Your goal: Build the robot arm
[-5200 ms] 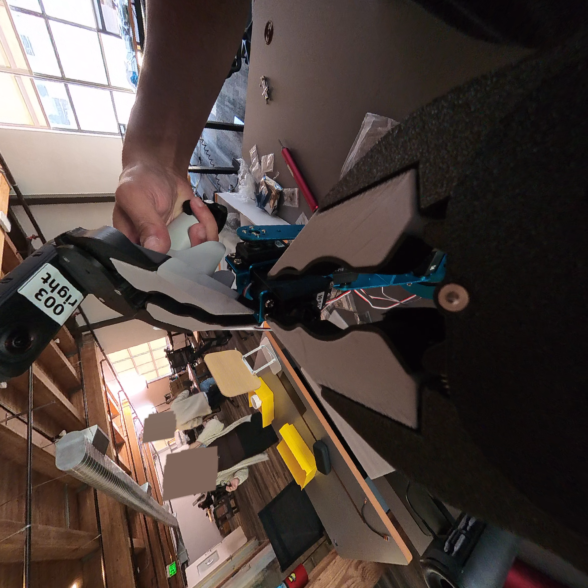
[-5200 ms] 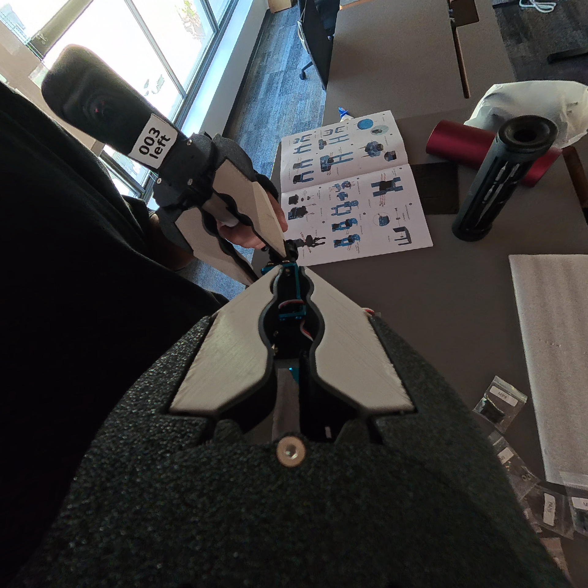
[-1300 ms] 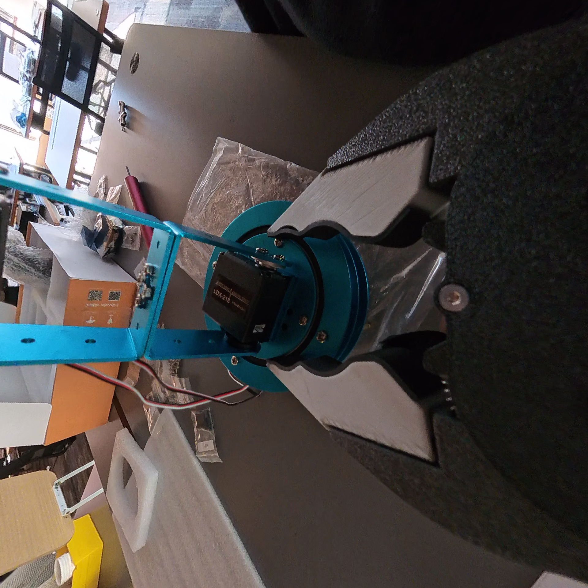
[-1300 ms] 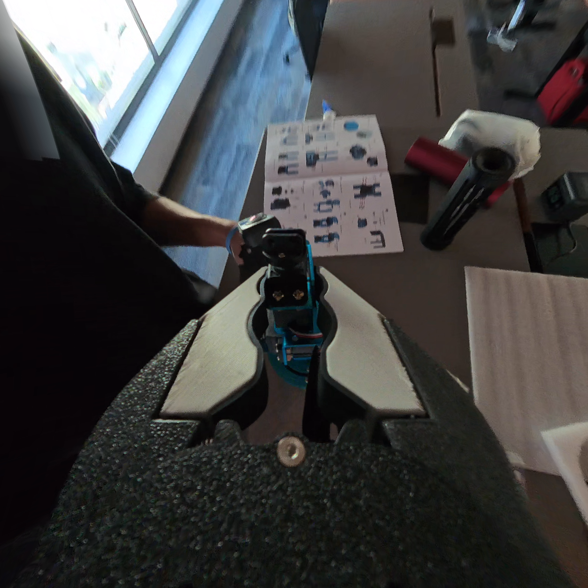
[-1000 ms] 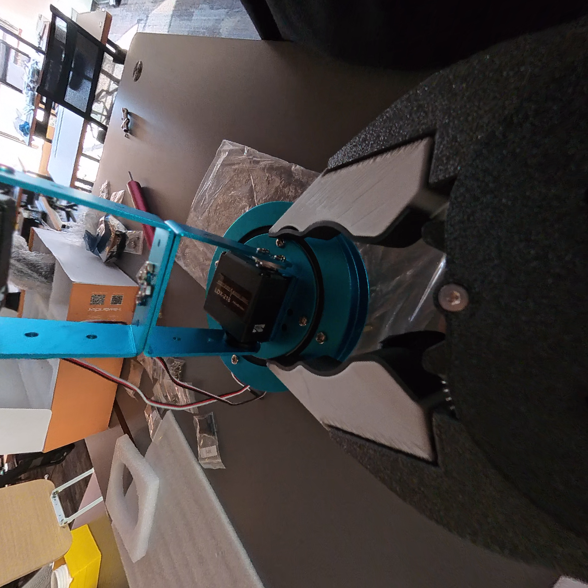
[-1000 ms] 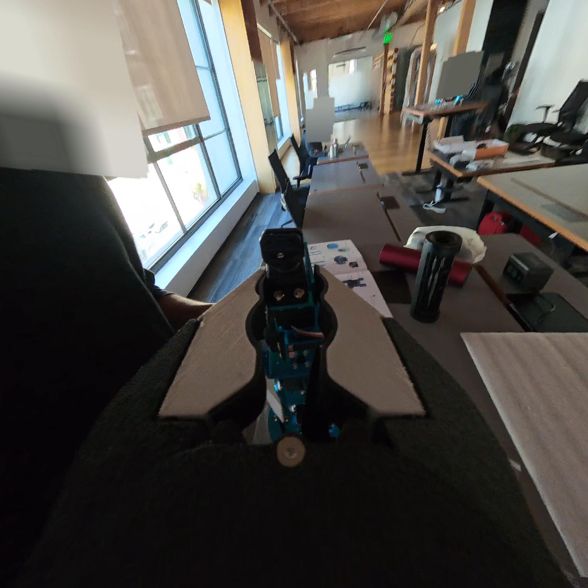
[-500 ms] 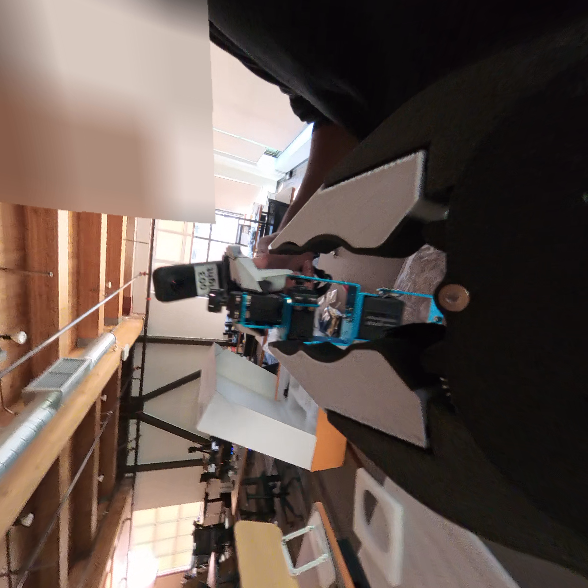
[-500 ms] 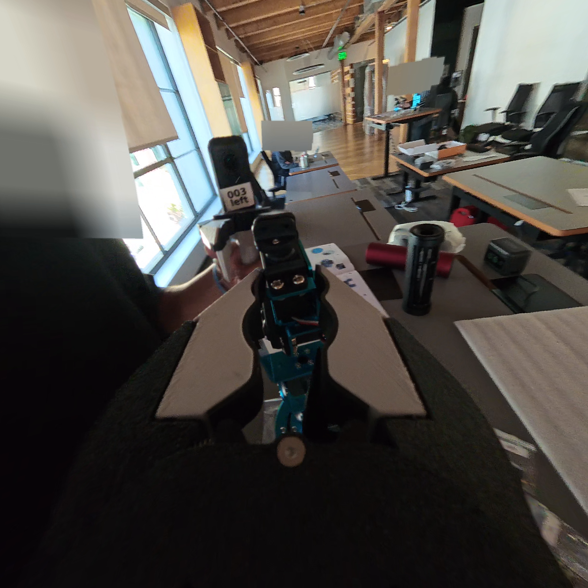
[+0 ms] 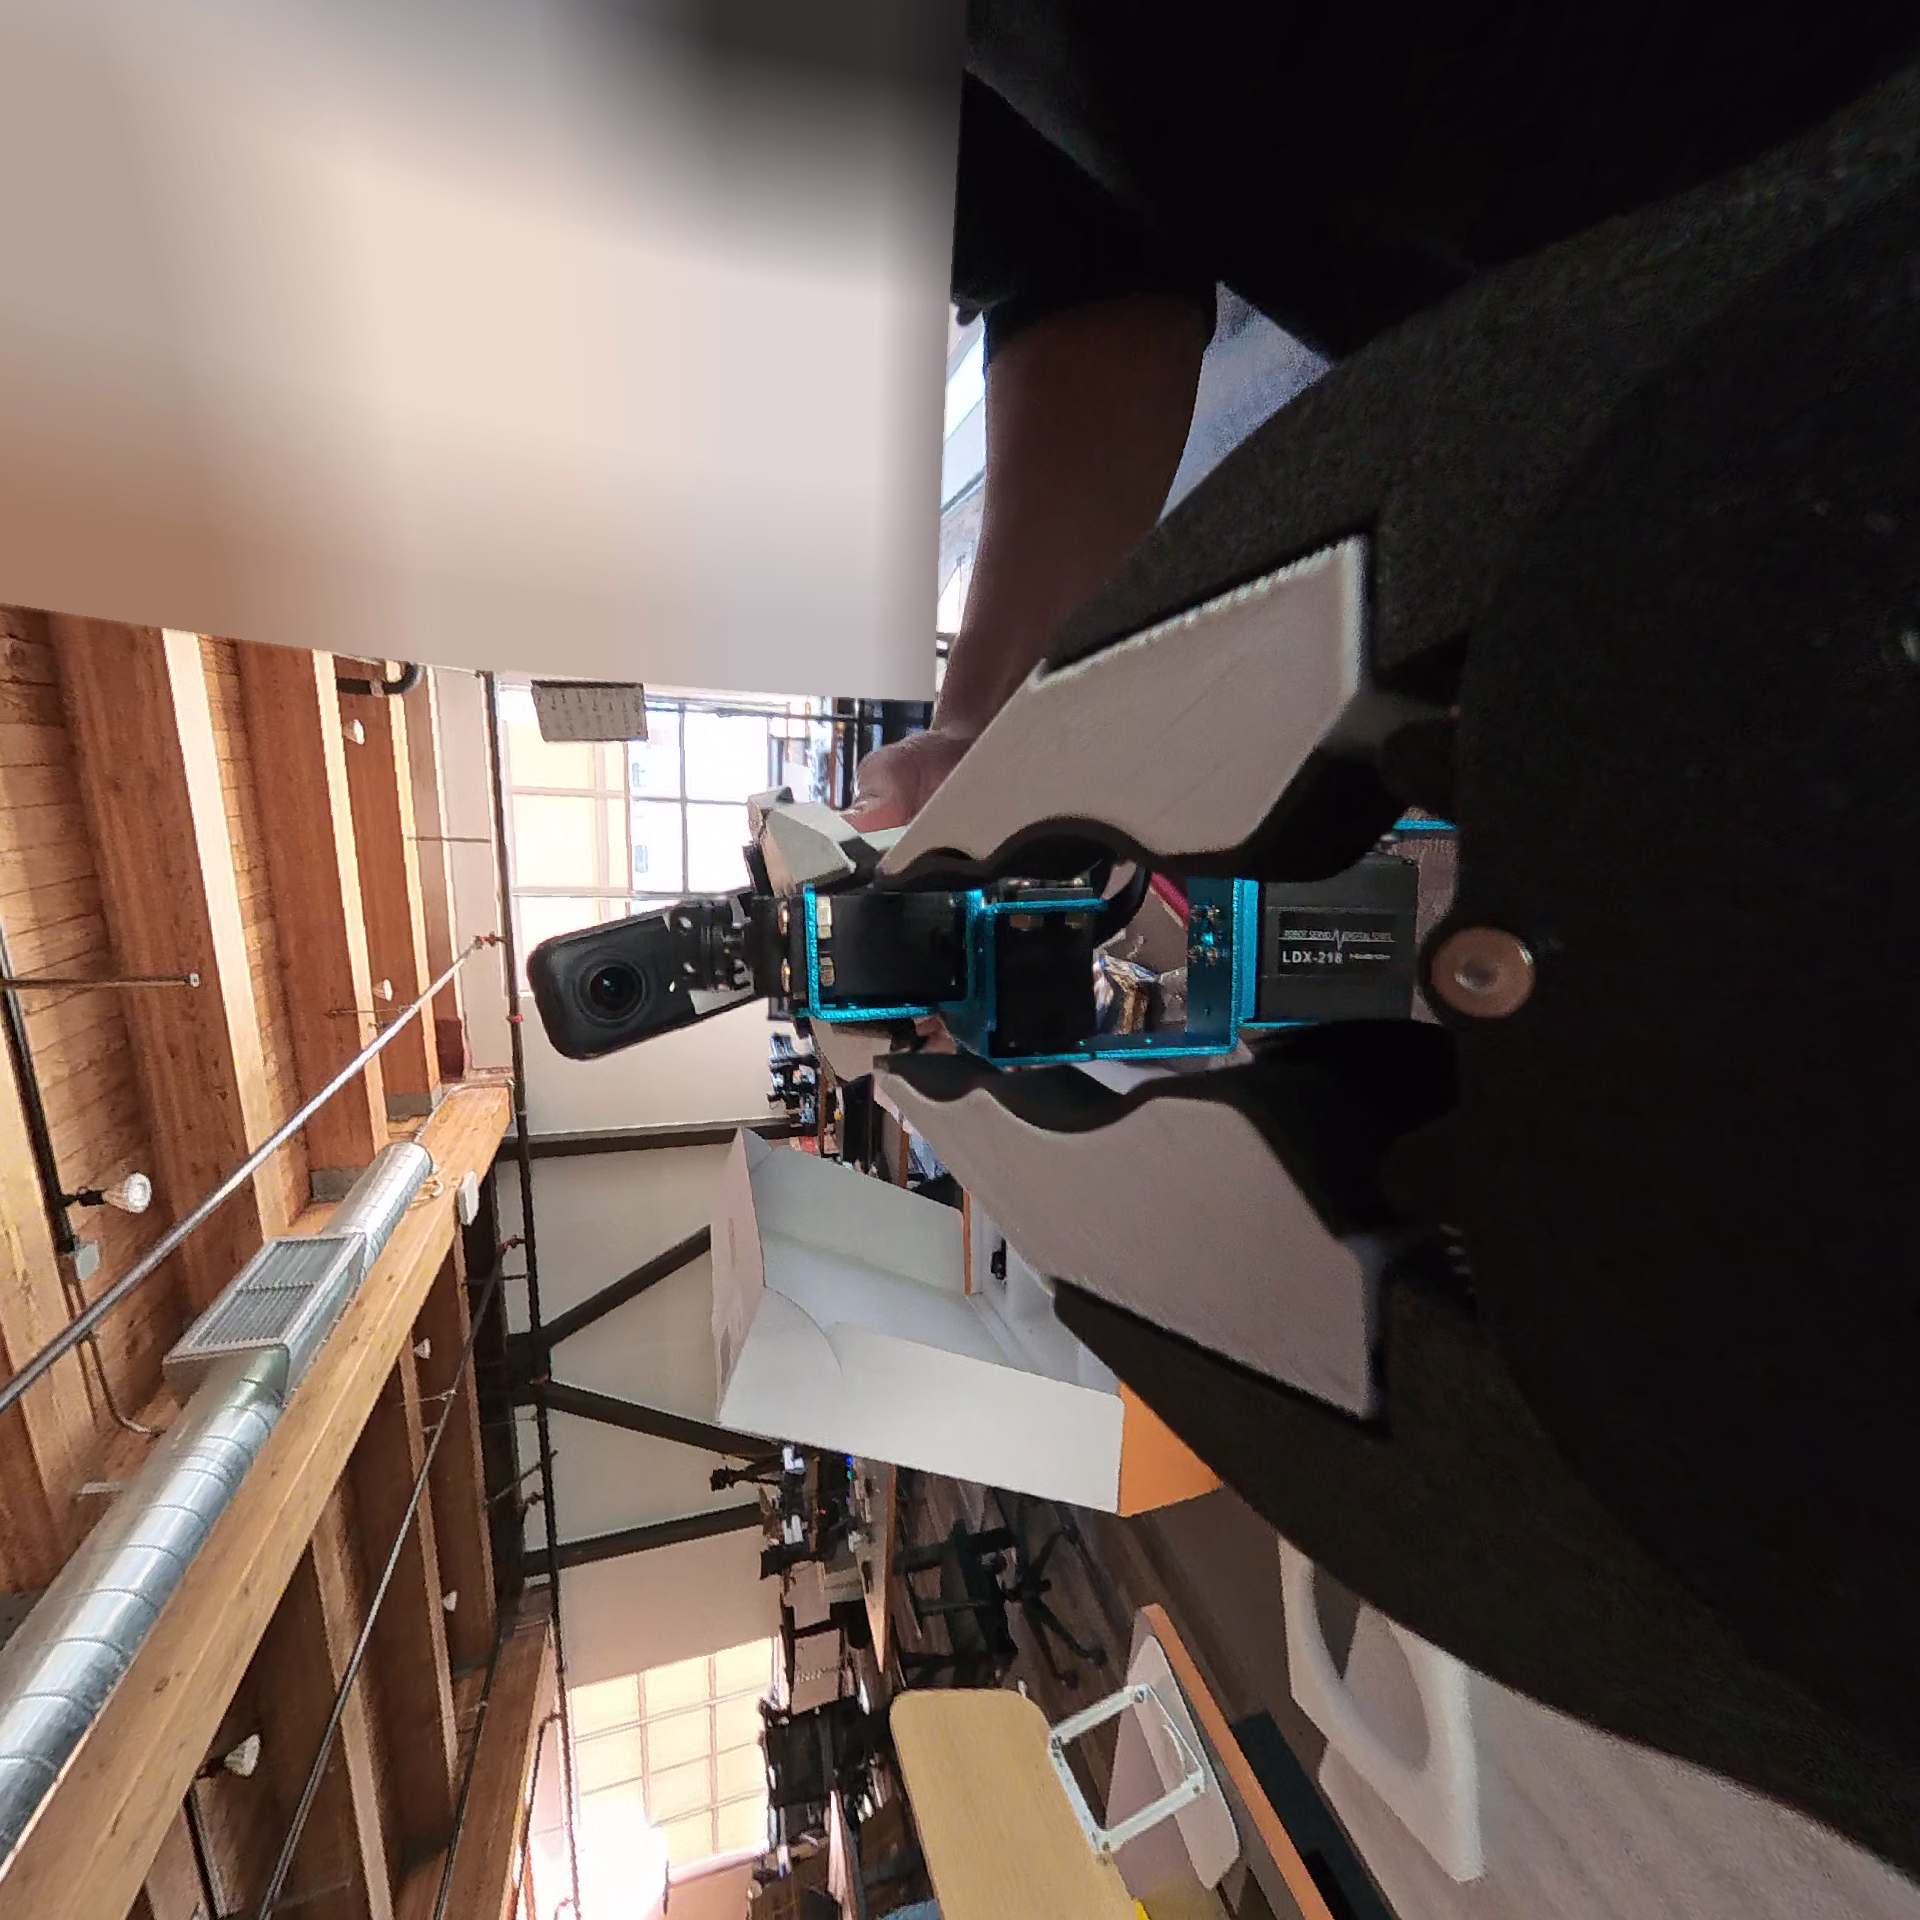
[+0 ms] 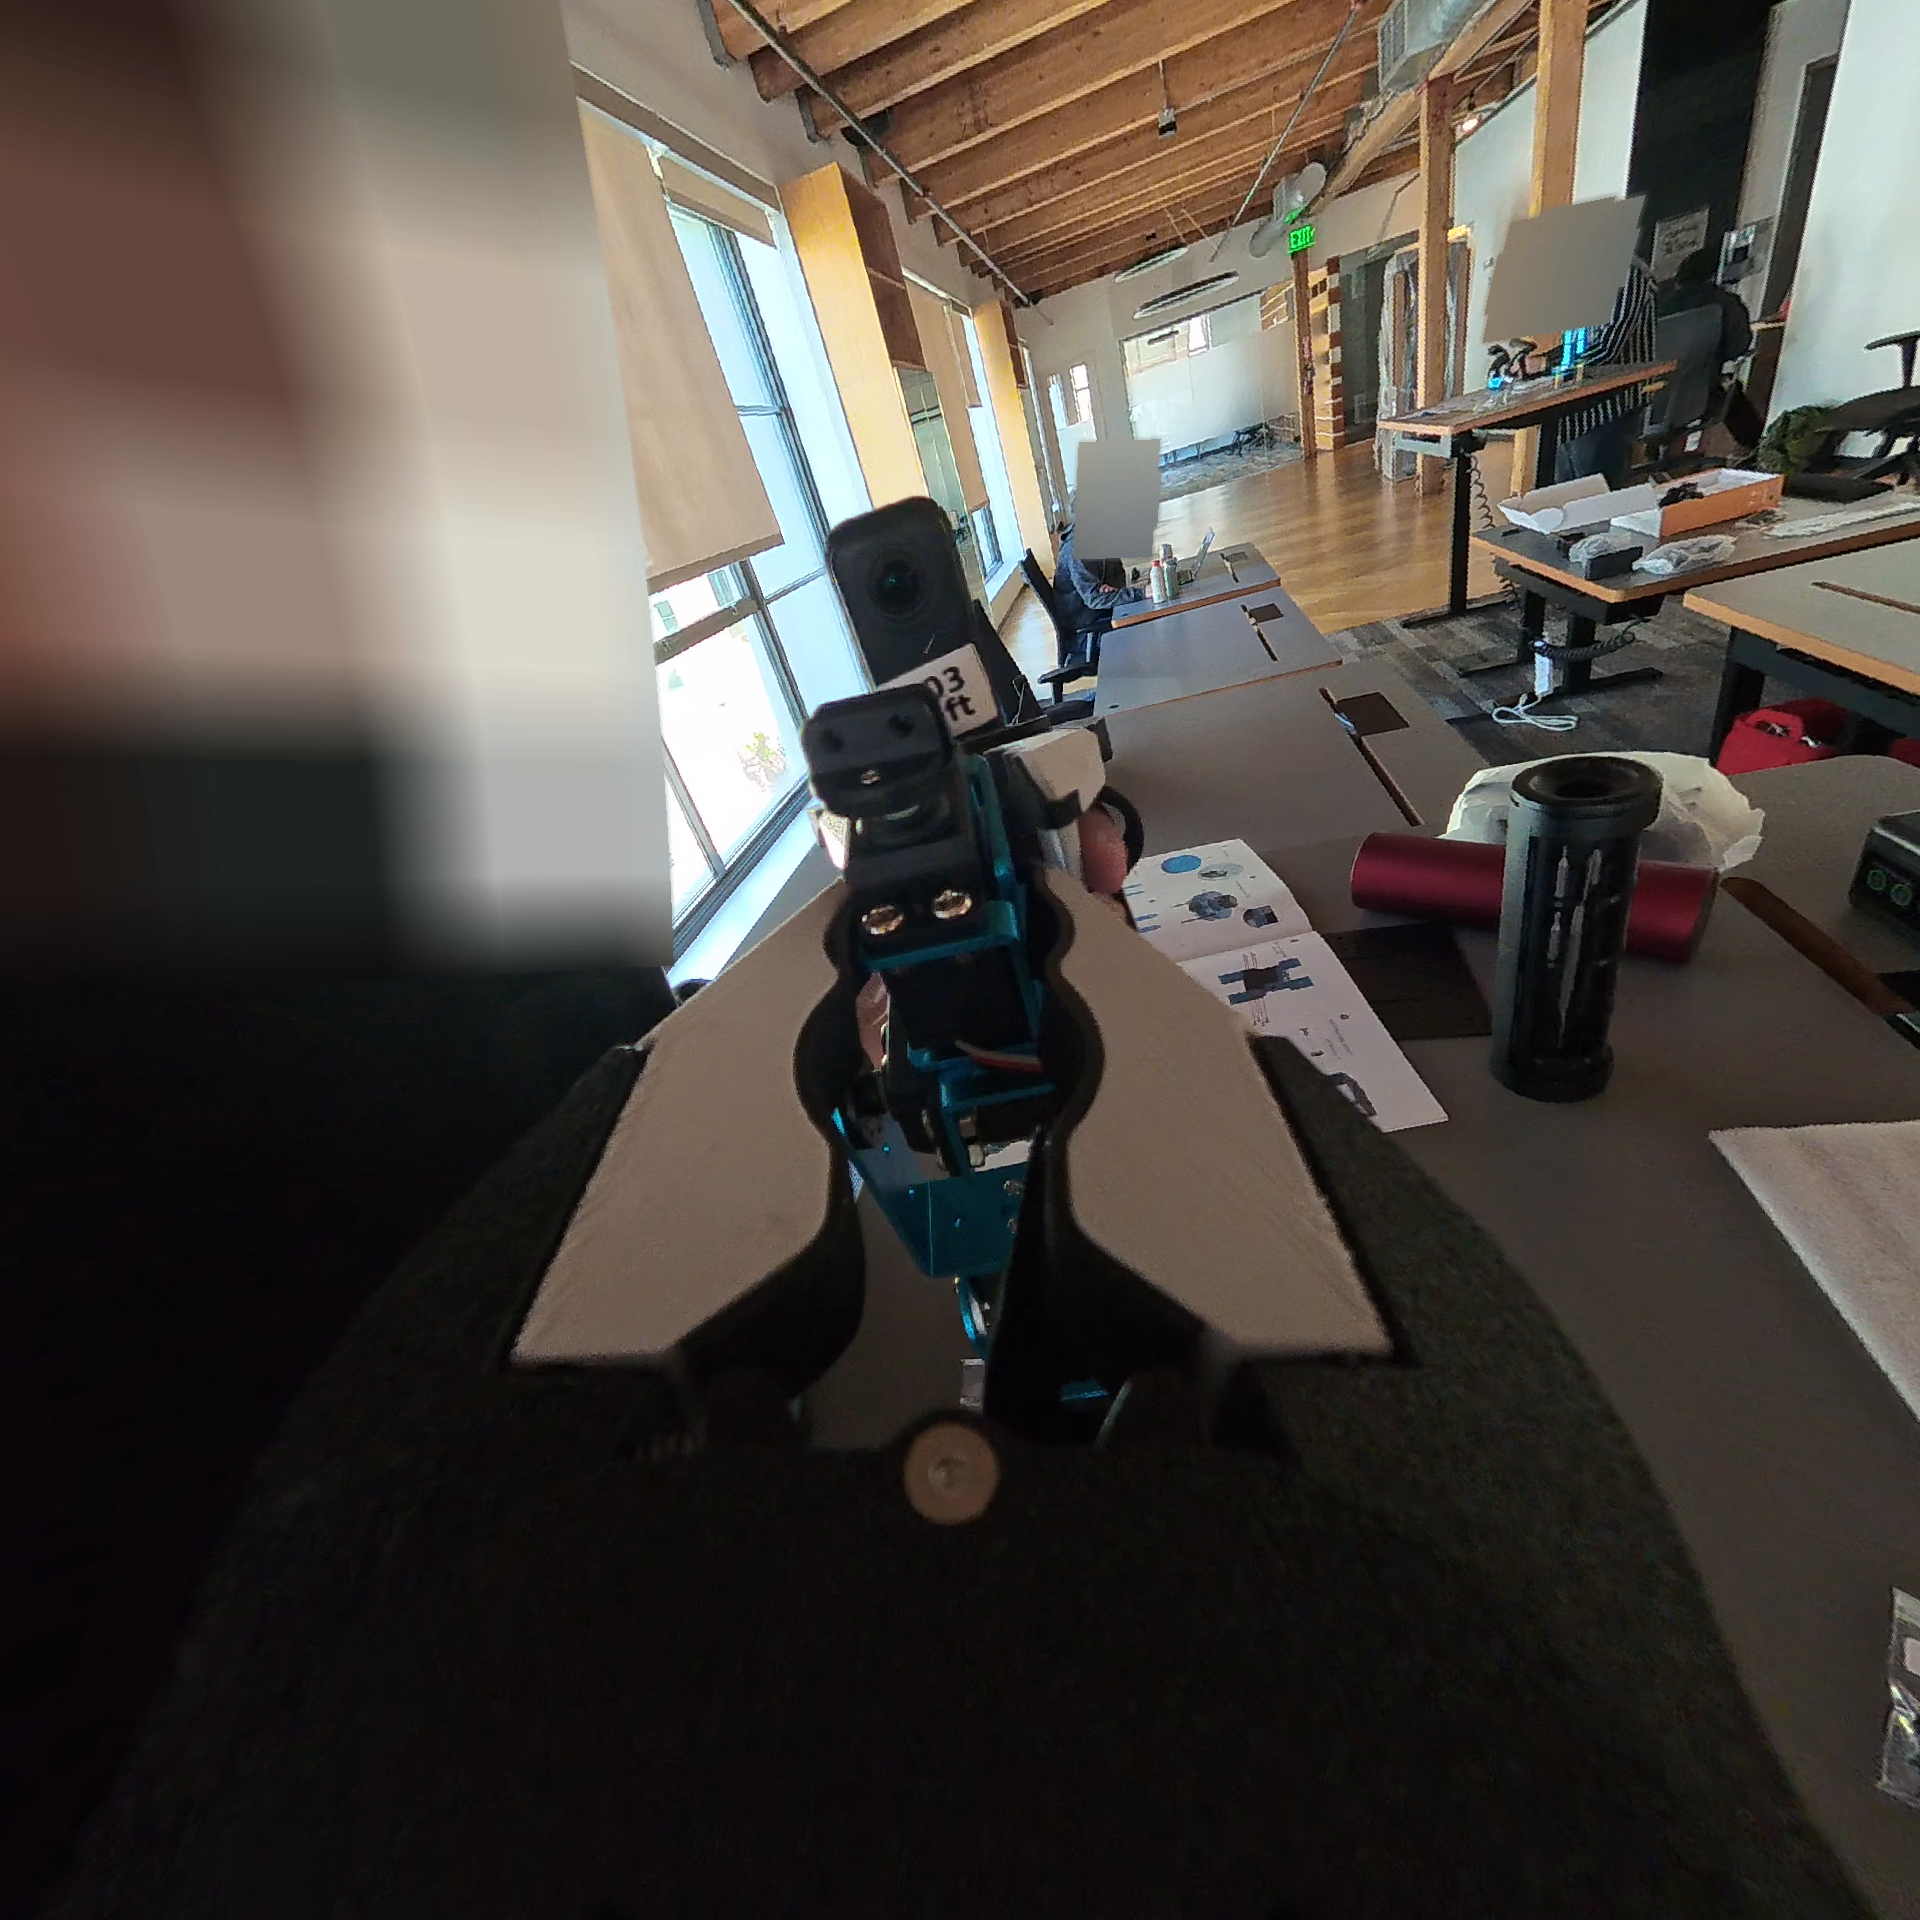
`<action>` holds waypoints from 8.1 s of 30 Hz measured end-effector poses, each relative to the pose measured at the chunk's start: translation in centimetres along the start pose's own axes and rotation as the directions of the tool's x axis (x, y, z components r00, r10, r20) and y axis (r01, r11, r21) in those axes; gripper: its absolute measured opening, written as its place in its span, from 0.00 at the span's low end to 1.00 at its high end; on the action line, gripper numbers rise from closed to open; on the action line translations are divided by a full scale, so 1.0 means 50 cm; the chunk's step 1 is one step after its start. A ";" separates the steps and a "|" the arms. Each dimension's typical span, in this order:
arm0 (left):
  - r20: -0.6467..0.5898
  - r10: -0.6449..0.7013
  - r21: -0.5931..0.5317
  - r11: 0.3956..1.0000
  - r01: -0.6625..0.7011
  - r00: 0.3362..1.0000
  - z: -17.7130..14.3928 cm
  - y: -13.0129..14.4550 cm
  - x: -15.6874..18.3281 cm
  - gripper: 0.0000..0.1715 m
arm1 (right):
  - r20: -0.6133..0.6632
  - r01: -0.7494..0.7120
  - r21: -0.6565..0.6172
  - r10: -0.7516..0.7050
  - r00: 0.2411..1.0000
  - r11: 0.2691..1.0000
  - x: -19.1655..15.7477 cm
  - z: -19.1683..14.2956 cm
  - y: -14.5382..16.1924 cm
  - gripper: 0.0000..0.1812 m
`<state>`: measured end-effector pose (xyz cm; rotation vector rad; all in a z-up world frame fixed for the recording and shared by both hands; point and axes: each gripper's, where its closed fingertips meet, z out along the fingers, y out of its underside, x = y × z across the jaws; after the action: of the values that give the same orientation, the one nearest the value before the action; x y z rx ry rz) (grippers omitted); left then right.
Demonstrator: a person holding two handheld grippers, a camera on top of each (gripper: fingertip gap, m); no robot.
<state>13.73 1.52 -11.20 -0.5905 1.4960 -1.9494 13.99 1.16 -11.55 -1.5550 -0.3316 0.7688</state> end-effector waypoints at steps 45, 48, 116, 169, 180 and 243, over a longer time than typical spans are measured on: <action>-0.186 -0.041 0.133 0.989 0.066 0.982 -0.003 -0.021 -0.003 0.08 | 0.015 -0.037 -0.050 0.038 0.999 0.998 -0.003 0.011 0.005 0.16; -0.196 -0.034 0.123 0.991 0.059 0.980 -0.002 -0.021 -0.001 0.07 | 0.014 -0.043 -0.048 0.044 0.999 0.998 -0.003 0.011 0.005 0.15; -0.308 -0.052 0.169 0.980 0.109 0.950 -0.006 -0.029 -0.007 0.04 | 0.036 -0.053 -0.067 0.056 0.998 0.996 -0.001 0.009 0.006 0.16; 0.286 -0.134 -0.133 0.975 0.178 0.949 -0.114 0.075 0.034 0.28 | -0.191 0.091 -0.039 -0.097 0.977 0.995 0.021 -0.078 0.014 0.25; 0.607 -0.111 -0.070 0.979 0.192 0.787 -0.112 0.129 0.112 0.28 | -0.122 -0.094 0.172 0.115 0.986 0.981 -0.030 -0.198 0.146 0.26; 0.332 0.152 -0.781 0.597 0.181 0.931 -0.606 0.221 0.226 0.21 | -0.500 0.270 0.092 -0.190 0.845 0.958 -0.034 -0.075 0.044 0.53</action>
<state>-12.51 12.75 -30.04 -1.2752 2.0696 -0.9488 14.65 -3.14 -13.32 -1.4650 -0.0755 0.1894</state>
